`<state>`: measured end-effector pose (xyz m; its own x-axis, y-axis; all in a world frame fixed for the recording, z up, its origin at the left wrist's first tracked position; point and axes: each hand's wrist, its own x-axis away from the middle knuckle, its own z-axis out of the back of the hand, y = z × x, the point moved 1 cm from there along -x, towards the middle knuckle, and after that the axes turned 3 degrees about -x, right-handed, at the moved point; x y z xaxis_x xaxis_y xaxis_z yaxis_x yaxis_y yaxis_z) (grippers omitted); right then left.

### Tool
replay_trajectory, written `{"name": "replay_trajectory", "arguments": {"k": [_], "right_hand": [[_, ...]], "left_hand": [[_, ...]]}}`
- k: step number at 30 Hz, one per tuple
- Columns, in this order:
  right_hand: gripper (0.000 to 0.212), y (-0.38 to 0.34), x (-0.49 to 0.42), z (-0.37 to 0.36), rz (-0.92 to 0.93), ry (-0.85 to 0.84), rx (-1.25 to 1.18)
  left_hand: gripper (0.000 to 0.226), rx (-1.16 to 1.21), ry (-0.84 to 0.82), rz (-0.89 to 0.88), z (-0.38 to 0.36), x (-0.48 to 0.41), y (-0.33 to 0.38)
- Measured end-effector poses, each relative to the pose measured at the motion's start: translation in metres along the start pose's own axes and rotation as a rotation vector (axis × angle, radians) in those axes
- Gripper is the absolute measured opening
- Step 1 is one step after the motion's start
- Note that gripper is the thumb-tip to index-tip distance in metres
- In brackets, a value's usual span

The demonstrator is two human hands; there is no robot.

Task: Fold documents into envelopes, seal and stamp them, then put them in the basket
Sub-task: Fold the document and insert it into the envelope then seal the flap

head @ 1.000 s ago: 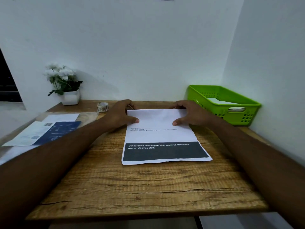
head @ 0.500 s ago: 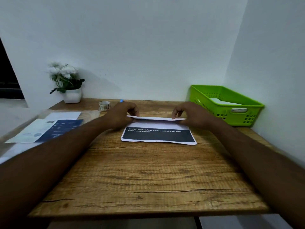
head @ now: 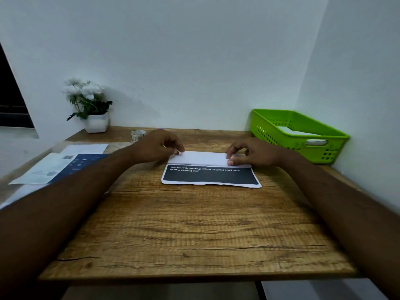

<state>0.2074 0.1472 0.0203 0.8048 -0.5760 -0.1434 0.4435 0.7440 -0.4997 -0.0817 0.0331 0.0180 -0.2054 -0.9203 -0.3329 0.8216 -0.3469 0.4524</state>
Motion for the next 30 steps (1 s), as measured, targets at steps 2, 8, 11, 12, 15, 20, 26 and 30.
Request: {"name": "replay_trajectory", "arguments": {"k": [2, 8, 11, 12, 15, 20, 26, 30], "right_hand": [[0.015, 0.001, -0.001, -0.001, -0.002, -0.004, 0.010], [0.018, 0.000, -0.002, -0.002, 0.009, -0.015, 0.037], [0.020, 0.000, -0.001, -0.001, 0.008, -0.016, 0.031], [0.021, 0.000, -0.001, -0.001, 0.004, -0.016, 0.027], [0.028, -0.001, -0.001, -0.002, -0.020, -0.013, 0.008], [0.045, -0.004, -0.003, -0.003, -0.032, -0.021, 0.022], [0.063, -0.006, -0.002, -0.003, -0.053, -0.001, -0.015], [0.067, -0.007, -0.001, -0.003, -0.070, 0.012, 0.019]], "left_hand": [[0.010, -0.036, 0.002, 0.006, -0.003, 0.000, 0.000], [0.025, -0.202, -0.065, 0.117, -0.013, 0.001, 0.000], [0.032, -0.186, -0.070, 0.125, -0.014, 0.000, -0.002], [0.034, -0.183, -0.073, 0.120, -0.013, 0.000, -0.002], [0.037, -0.155, -0.083, 0.126, -0.012, 0.000, -0.004], [0.048, -0.072, -0.069, 0.133, -0.008, 0.000, 0.001], [0.056, -0.034, -0.025, 0.121, -0.007, 0.000, 0.007], [0.058, -0.023, 0.010, 0.095, -0.005, 0.001, 0.017]]}}
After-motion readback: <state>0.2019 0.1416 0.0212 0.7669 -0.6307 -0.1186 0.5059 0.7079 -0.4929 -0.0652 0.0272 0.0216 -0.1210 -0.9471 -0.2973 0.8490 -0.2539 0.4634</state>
